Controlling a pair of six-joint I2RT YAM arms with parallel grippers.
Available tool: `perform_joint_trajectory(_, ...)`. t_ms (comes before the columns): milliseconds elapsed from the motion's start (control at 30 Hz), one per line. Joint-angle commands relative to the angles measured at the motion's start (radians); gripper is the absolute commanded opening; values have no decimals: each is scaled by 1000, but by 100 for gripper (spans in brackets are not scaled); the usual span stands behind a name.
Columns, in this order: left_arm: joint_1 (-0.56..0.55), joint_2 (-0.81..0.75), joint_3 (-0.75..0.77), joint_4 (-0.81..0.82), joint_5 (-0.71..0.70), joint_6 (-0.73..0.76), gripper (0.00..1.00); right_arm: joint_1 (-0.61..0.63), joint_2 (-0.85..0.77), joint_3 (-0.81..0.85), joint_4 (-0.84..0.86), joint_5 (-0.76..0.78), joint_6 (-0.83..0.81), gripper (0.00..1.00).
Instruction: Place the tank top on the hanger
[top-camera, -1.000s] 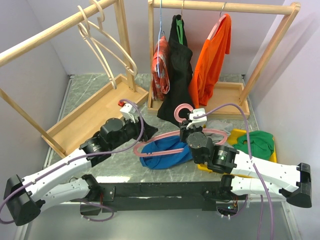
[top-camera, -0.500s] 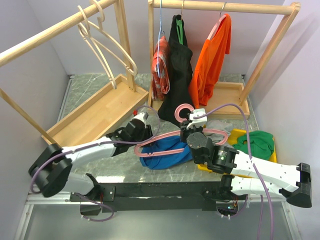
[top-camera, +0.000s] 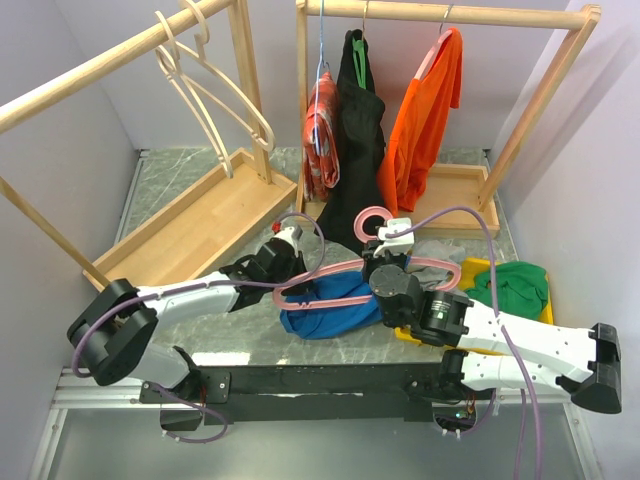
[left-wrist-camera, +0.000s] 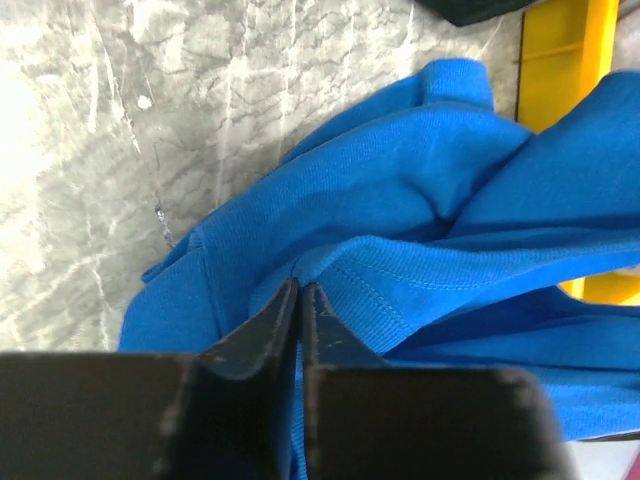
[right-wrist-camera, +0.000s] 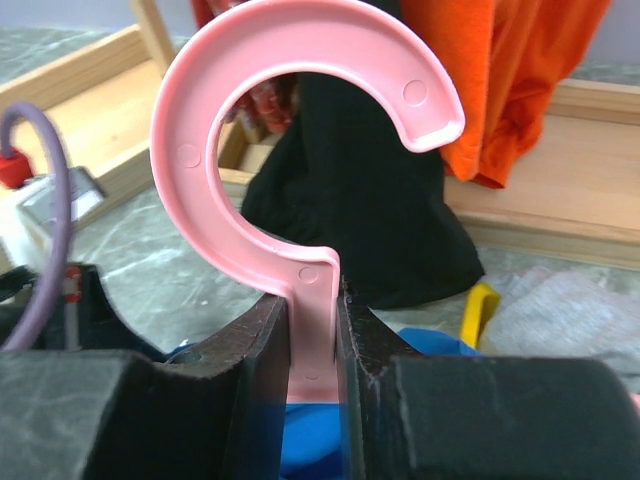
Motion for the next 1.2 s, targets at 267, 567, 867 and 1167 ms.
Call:
perform_joint_trajectory(267,-5,-293,-134,32,-103,-43,1,-14,89,31,60,354,-24,0)
perform_joint_trajectory(567,-8,-431,-169,-66,-110,-52,1,-51,137,46,120,435,-79,0)
perform_joint_trajectory(867,-8,-507,-143,-158,-134,-39,1,-132,90,3,164,446,-99,0)
perform_joint_trajectory(1167,8,-467,-122,-163,-155,-16,1,-140,-10,-43,163,379,-70,0)
